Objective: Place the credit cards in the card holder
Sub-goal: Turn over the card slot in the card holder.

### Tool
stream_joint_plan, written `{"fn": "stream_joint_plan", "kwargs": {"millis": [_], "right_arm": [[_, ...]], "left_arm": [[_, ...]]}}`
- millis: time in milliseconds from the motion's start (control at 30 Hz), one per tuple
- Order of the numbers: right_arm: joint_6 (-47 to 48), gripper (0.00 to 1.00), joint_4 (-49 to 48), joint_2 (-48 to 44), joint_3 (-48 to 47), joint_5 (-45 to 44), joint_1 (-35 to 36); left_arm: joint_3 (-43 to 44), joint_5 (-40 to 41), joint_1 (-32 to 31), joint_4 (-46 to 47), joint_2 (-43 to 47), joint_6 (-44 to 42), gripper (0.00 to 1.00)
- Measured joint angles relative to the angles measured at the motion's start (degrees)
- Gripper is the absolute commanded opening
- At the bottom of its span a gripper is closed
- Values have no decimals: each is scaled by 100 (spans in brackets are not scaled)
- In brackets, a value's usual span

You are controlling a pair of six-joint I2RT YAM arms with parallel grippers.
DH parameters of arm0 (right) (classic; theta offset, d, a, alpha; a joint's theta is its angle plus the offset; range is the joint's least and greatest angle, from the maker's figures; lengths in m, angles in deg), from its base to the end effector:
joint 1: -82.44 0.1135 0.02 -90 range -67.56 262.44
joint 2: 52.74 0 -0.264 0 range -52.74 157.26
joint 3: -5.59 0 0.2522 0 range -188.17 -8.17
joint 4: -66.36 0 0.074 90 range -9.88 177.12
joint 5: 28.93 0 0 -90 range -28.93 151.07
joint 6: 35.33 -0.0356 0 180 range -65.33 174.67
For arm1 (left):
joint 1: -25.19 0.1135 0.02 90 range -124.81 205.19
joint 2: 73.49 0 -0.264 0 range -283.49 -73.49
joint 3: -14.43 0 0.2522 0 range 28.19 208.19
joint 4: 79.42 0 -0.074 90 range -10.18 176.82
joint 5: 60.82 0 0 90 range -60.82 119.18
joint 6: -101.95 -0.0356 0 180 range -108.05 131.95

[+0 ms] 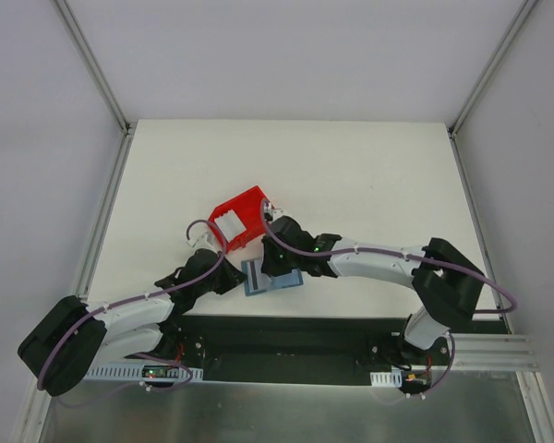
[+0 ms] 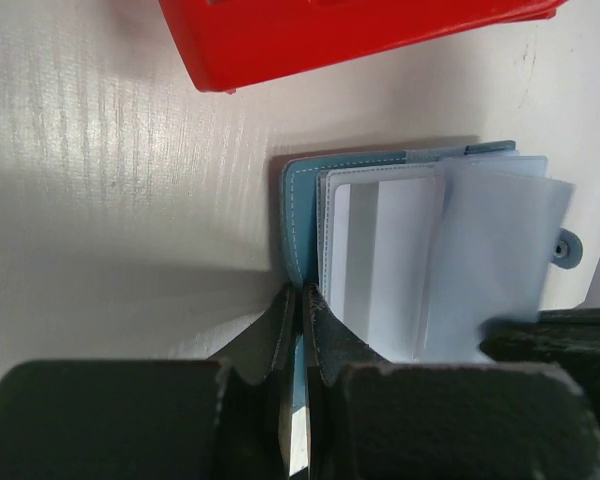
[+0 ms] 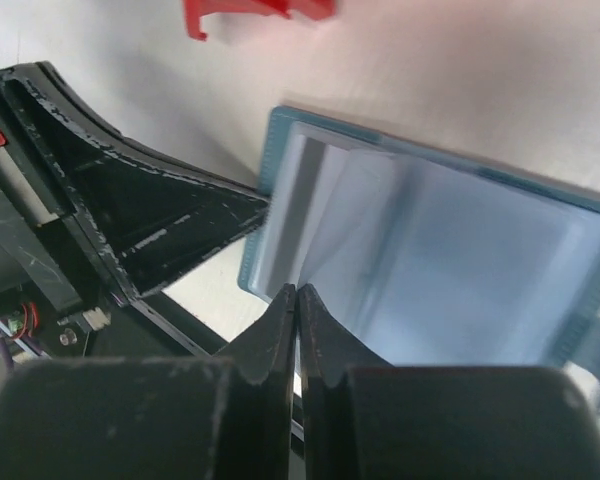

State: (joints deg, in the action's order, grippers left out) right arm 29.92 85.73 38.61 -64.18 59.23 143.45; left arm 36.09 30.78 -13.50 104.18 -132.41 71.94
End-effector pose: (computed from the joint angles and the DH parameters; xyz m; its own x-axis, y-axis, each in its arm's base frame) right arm 0.1675 0.2999 0.2128 -0.6496 -0.3089 -0.6947 -0.6503 0.6992 0.2971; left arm 0.1377 -0.1090 0.1262 -0.7418 -0.5149 -0.4297 -0.0712 0.6975 -0.7130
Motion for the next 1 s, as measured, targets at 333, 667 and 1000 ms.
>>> {"fn": "stream_joint_plan", "kwargs": {"millis": [333, 667, 1000], "right_arm": [[-70, 31, -136, 872, -476, 614, 181], [39, 37, -243, -94, -81, 262, 131], [-2, 45, 70, -927, 431, -111, -721]], "left_arm": [[-4, 0, 0, 15, 13, -13, 0], [-50, 2, 0, 9, 111, -13, 0], [-175, 9, 0, -219, 472, -17, 0]]}}
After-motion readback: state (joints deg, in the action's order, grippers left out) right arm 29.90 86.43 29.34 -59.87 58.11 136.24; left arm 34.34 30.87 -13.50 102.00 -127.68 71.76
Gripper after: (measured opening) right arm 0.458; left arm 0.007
